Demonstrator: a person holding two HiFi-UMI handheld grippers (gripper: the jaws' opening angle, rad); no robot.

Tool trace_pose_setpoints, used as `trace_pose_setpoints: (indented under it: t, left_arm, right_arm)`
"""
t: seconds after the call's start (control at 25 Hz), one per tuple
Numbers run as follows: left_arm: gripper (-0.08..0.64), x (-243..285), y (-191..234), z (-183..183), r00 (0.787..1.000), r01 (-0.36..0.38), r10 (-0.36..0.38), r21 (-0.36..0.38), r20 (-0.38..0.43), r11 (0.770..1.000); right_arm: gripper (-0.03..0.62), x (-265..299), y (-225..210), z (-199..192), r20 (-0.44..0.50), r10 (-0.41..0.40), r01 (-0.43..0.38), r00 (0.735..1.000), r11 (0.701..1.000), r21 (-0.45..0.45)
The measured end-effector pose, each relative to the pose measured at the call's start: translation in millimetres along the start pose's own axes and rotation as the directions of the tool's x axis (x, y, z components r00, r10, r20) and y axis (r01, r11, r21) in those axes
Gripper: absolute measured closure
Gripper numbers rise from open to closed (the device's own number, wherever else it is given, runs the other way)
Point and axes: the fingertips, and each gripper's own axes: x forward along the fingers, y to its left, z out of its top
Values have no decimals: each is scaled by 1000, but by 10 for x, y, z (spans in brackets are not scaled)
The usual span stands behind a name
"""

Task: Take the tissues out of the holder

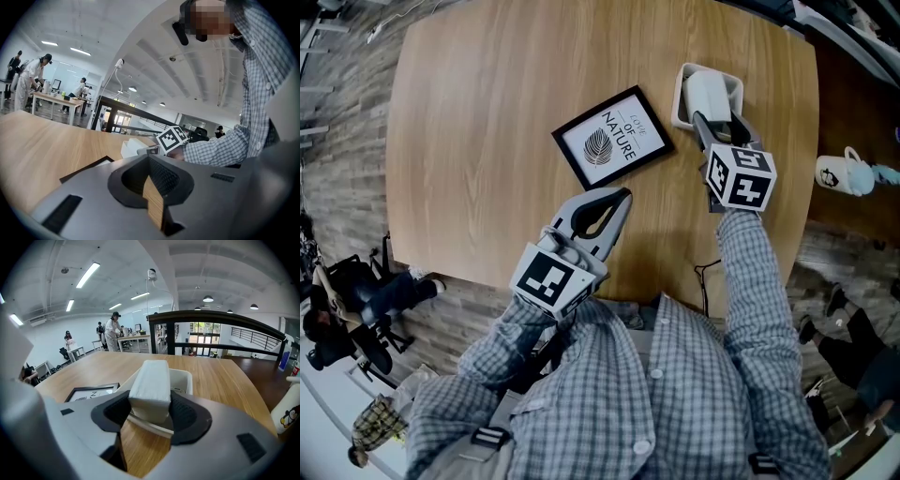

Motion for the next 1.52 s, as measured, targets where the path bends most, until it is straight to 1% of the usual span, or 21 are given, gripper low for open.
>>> trace_pose_setpoints:
  t: [0.28, 0.48, 0.6, 0.76, 1.0, 1.28, 1.4, 1.52]
  left_arm:
    - [560, -61, 8, 20, 1000, -10, 10, 6, 7, 1000]
    - [560, -91, -13, 43, 1000, -7, 7, 16, 15, 1000]
    - [561, -110, -45, 60, 1000, -2, 1, 24, 21, 1000]
    - [561, -146, -67, 96, 999, -3, 3, 21, 32, 1000]
    - [561, -223, -125, 150, 998, 4, -6, 52, 55, 999]
    - [560, -343, -167, 228, 996, 2, -8, 81, 84, 997]
    - [560, -392, -184, 275, 995, -6, -1, 78, 100, 997]
    - [560, -456, -210, 296, 994, -7, -5, 103, 111, 995]
  right_arm:
    - [342, -51, -14, -8, 24, -17, 17, 1000, 1000, 7]
    - [342, -117, -18, 91, 60, -24, 23, 998, 1000, 15]
    - [342, -178, -42, 167, 84, -42, 41, 996, 999, 14]
    - [342, -286, -43, 271, 117, -65, 66, 991, 998, -3]
    - [342, -494, 38, 444, 177, -74, 81, 982, 996, -33]
    - [342, -783, 178, 537, 220, -58, 68, 974, 997, -36]
    - [342, -917, 246, 558, 238, -49, 59, 970, 998, -37]
    - [342, -1052, 318, 527, 247, -40, 50, 968, 998, -33]
